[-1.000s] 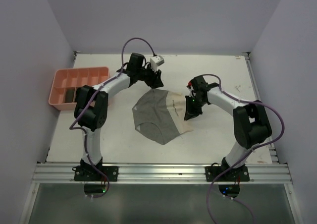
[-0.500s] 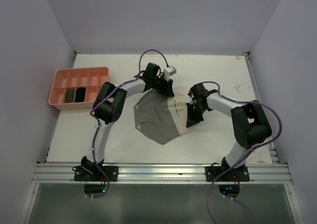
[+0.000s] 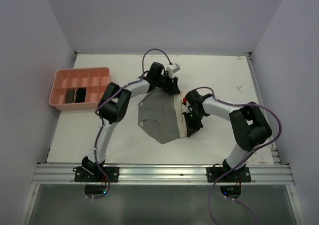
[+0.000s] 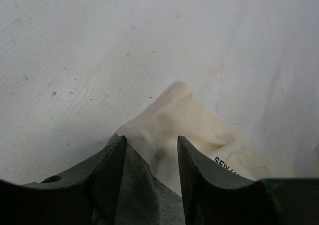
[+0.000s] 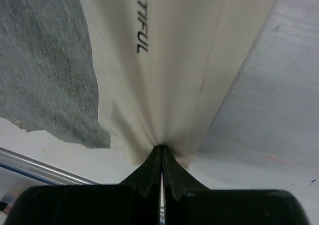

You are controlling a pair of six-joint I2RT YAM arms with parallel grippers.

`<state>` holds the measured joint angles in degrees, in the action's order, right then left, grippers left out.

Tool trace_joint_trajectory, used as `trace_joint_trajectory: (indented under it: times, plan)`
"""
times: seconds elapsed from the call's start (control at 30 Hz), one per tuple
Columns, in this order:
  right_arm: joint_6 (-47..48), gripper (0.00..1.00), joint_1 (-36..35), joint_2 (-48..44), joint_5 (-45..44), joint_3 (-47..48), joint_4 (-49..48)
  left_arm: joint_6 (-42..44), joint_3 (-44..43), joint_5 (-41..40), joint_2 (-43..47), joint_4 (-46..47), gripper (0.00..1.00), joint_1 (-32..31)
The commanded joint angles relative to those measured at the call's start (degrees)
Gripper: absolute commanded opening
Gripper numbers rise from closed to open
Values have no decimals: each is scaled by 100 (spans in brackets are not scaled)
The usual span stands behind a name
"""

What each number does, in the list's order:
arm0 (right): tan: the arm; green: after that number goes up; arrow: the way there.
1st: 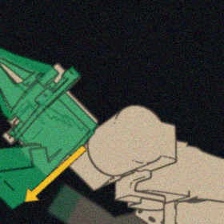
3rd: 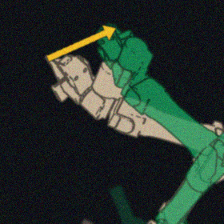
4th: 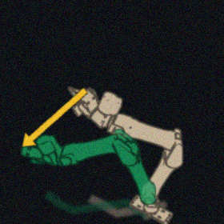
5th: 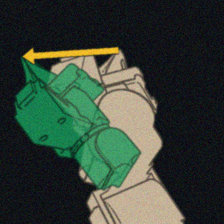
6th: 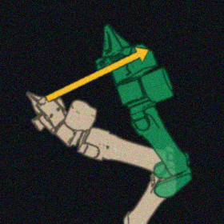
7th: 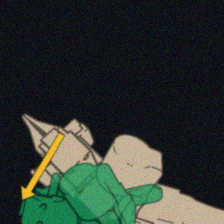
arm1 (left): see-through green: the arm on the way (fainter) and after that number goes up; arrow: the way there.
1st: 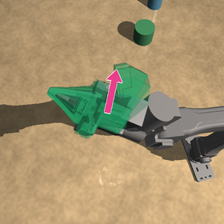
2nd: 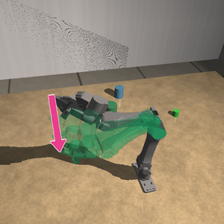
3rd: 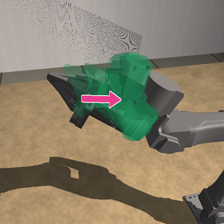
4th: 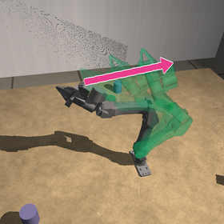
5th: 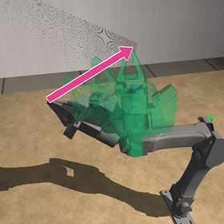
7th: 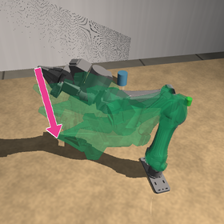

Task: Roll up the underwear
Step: Flatten the underwear

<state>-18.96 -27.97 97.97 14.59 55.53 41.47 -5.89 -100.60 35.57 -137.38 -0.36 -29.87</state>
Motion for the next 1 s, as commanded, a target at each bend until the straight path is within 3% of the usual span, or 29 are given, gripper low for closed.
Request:
trace_joint_trajectory:
  times: [0.0,0.17,0.3,0.6,0.77,0.97]
  plan:
    - [147,5,-148,-375,26,10,291,-141,241,352,183,597,52,77]
    - [68,15,-148,-832,18,511,274,-35,752,925,1133,1108,58,148]
    - [-133,15,-148,-1017,-403,968,239,-114,1059,1215,2037,1030,59,349]
    - [-678,11,98,-95,-1196,1741,-95,861,2851,837,3339,-491,57,885]
    - [-723,11,335,678,-950,2093,-570,1212,3546,697,3438,-878,54,1150]
    - [-398,9,511,1198,-844,2235,-474,1389,3450,407,2858,-1493,50,1264]
